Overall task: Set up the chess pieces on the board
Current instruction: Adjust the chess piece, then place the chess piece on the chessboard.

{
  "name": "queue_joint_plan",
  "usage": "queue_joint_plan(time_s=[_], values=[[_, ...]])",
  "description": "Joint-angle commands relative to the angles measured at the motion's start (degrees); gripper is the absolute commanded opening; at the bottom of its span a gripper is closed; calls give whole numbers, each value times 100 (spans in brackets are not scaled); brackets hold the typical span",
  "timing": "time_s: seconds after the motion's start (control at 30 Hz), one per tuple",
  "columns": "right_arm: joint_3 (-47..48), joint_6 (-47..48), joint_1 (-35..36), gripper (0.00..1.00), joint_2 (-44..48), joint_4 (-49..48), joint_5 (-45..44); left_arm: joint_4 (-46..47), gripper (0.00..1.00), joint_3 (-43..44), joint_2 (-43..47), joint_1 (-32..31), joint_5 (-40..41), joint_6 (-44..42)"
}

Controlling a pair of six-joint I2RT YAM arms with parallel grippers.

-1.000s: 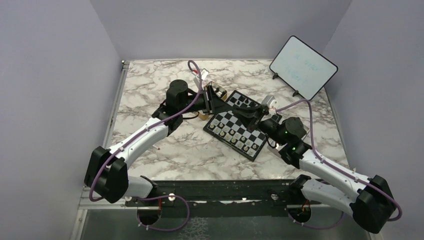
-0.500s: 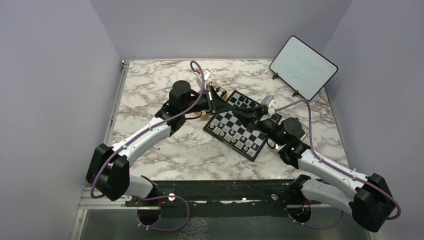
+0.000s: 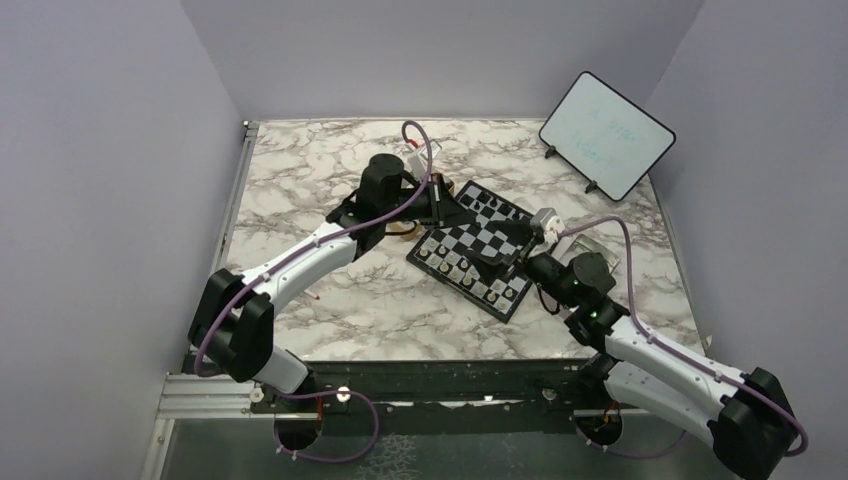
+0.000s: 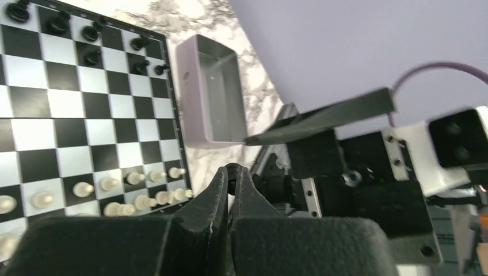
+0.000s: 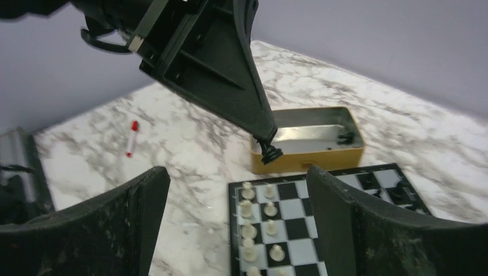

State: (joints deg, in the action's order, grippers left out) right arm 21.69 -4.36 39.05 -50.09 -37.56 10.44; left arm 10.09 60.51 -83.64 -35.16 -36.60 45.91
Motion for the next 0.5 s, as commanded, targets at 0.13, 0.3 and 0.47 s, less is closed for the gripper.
queue_joint_plan(time_s=[0.13, 0.3, 0.47], values=[[-252, -258, 42, 100, 1280, 1556, -478, -2159, 0, 1351, -1069, -173, 1200, -1829], [246, -1150, 37, 100, 1740, 3097, -1240, -3218, 0, 2257, -1982, -360, 1917, -2457], [712, -1335, 42, 100, 1939, 4134, -1587, -3843, 0, 3000, -2816, -549, 2685, -2779]])
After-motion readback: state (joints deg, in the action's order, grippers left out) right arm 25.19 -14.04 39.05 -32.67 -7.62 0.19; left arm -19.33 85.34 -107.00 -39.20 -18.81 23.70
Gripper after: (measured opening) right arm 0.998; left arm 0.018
